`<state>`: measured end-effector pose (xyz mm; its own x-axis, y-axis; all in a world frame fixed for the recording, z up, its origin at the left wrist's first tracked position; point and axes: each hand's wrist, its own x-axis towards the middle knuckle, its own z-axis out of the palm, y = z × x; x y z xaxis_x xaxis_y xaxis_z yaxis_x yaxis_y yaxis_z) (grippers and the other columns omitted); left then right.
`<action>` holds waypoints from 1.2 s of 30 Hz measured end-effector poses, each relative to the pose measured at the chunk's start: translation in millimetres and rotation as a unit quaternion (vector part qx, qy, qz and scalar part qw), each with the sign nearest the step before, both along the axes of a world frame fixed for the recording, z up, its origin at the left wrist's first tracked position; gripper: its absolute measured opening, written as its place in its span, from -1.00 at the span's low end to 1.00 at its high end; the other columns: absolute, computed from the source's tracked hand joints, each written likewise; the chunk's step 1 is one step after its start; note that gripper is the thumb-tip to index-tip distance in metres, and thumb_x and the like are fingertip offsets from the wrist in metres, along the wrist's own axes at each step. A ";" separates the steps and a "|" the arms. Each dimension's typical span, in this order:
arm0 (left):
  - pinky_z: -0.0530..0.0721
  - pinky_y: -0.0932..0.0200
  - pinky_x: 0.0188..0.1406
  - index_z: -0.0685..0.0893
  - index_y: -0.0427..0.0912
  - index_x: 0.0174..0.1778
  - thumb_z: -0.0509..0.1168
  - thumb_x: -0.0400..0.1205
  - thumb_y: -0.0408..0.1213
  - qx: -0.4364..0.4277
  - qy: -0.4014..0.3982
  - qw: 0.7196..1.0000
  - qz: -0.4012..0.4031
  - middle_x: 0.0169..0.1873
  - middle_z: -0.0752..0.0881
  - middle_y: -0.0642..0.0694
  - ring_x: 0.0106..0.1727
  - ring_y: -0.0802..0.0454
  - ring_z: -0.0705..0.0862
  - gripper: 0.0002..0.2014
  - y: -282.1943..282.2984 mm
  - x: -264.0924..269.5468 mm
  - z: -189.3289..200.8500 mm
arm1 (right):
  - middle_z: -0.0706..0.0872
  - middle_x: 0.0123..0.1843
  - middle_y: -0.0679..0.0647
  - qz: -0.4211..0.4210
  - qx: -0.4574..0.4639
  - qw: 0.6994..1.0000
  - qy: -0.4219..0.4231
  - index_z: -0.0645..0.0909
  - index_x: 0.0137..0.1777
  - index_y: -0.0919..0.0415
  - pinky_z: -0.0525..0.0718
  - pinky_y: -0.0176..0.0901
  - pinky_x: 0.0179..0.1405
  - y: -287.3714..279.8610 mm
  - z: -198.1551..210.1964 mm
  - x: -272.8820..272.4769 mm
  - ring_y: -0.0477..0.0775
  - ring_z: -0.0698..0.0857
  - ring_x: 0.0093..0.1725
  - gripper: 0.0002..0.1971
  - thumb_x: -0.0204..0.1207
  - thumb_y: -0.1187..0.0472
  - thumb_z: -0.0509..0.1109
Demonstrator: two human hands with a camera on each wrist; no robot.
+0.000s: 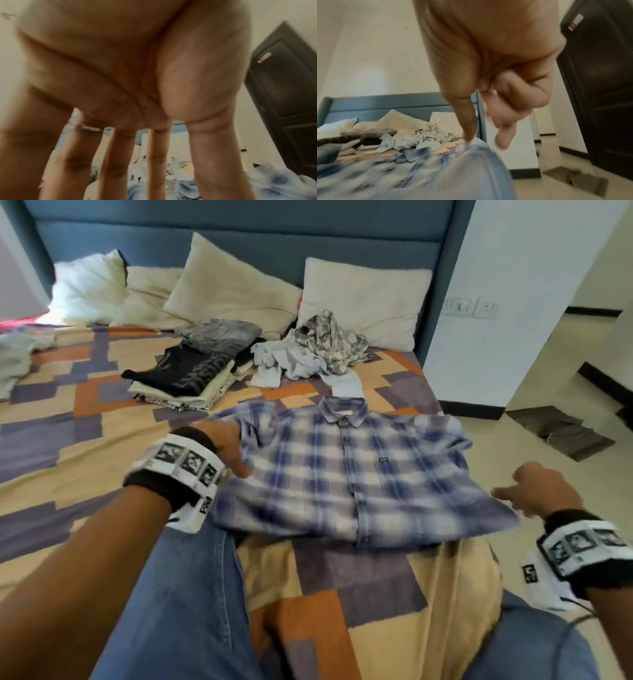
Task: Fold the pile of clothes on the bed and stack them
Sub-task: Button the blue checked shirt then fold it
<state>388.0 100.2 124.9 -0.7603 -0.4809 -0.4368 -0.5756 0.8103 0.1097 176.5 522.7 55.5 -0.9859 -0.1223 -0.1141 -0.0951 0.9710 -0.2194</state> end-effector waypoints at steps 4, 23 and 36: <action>0.41 -0.06 0.50 0.48 -0.08 0.54 0.37 0.61 0.05 0.054 0.015 0.991 -0.121 0.54 0.44 -0.08 0.52 -0.12 0.44 -0.41 44.3 -25.8 -9.4 | 0.62 0.38 0.37 0.113 -0.069 0.991 0.034 0.53 0.41 0.37 0.51 0.05 0.27 -55.3 0.9 32.5 0.36 0.59 0.36 -0.50 0.57 0.13 0.49; 0.41 -0.22 0.50 0.46 -0.01 0.54 0.36 0.60 0.12 0.057 0.163 0.979 -0.105 0.56 0.40 -0.19 0.54 -0.23 0.39 -0.39 35.3 -123.9 -131.1 | 0.42 0.61 0.12 0.271 -0.189 0.944 -0.022 0.32 0.64 0.16 0.36 -0.03 0.54 -133.9 -52.9 -5.0 0.14 0.41 0.58 -0.31 0.58 0.00 0.47; 0.58 -0.20 0.13 0.66 -0.24 0.19 0.13 0.71 -0.02 -0.260 0.246 0.933 0.026 0.14 0.65 -0.29 0.23 -0.33 0.54 -0.61 -60.8 -210.1 -167.5 | 0.74 0.08 0.20 0.244 -0.068 0.963 0.094 0.74 0.02 0.24 0.59 -0.02 0.08 -186.9 -86.1 -180.6 0.26 0.69 0.15 -0.79 0.59 0.11 0.39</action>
<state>177.9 39.4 -42.6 -0.7769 -0.5726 0.2619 -0.5994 0.7999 -0.0291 -4.1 335.8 -30.6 -0.8084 -0.5780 0.1113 -0.5840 0.7639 -0.2747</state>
